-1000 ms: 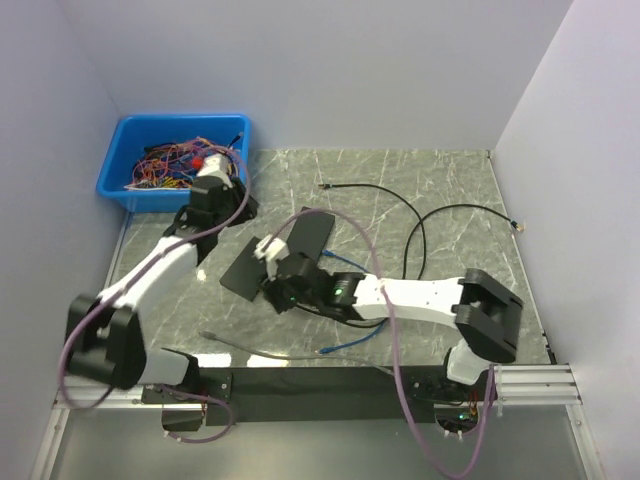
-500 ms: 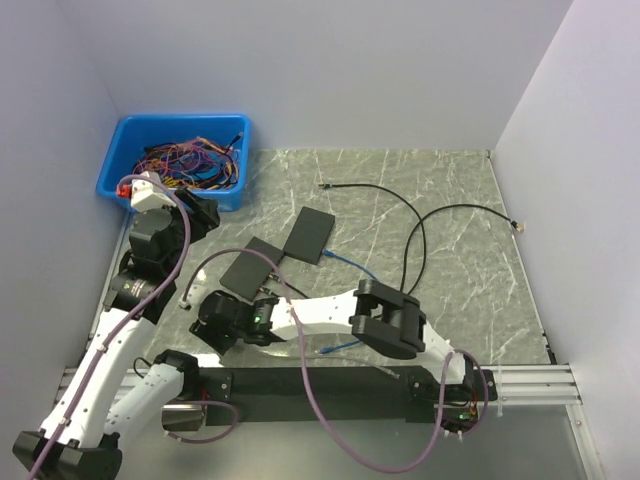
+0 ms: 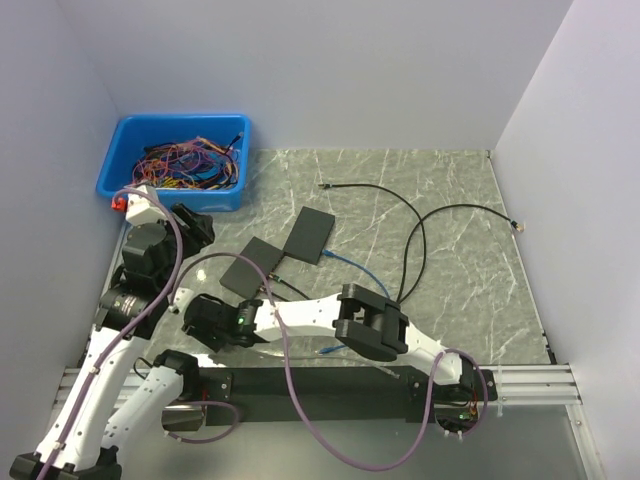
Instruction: Insert the plug into the switch port
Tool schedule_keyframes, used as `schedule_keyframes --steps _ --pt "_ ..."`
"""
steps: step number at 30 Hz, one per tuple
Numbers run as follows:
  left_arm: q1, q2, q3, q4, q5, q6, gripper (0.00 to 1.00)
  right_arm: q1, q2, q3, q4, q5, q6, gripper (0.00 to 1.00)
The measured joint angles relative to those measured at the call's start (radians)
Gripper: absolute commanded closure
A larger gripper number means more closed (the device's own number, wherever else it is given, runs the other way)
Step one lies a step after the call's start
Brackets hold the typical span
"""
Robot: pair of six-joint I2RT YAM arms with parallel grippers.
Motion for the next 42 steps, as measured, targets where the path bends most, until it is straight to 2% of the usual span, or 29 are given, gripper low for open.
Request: schedule_keyframes --steps 3,6,14,18,22,25,32,37,42 --pt "0.000 0.007 0.000 0.000 0.000 0.002 0.33 0.005 0.003 0.001 0.008 -0.002 -0.003 0.90" --pt "0.000 0.006 -0.002 -0.002 0.000 0.002 0.33 0.008 0.002 -0.009 0.032 -0.005 -0.007 1.00" --pt "0.001 0.010 -0.006 -0.004 0.001 0.007 0.34 -0.011 -0.119 -0.128 0.071 0.005 -0.039 1.00" --pt "0.001 0.012 -0.007 -0.003 0.002 0.013 0.34 -0.076 -0.296 -0.177 0.070 0.026 -0.062 1.00" --pt "0.013 -0.006 0.003 0.121 -0.002 0.013 0.35 -0.174 -0.514 -0.263 -0.003 0.042 -0.082 1.00" --pt "0.010 -0.011 -0.006 0.115 0.039 0.021 0.36 -0.272 -0.684 -0.352 0.071 0.052 -0.077 1.00" --pt "0.008 0.072 -0.054 0.155 0.179 0.018 0.37 -0.488 -1.048 -0.610 0.198 0.040 -0.039 1.00" --pt "0.007 0.101 -0.106 0.331 0.385 -0.006 0.40 -0.542 -1.131 -0.786 0.270 -0.079 -0.014 1.00" --pt "0.005 0.151 -0.147 0.578 0.615 -0.060 0.42 -0.591 -1.155 -0.922 0.329 -0.246 0.019 1.00"
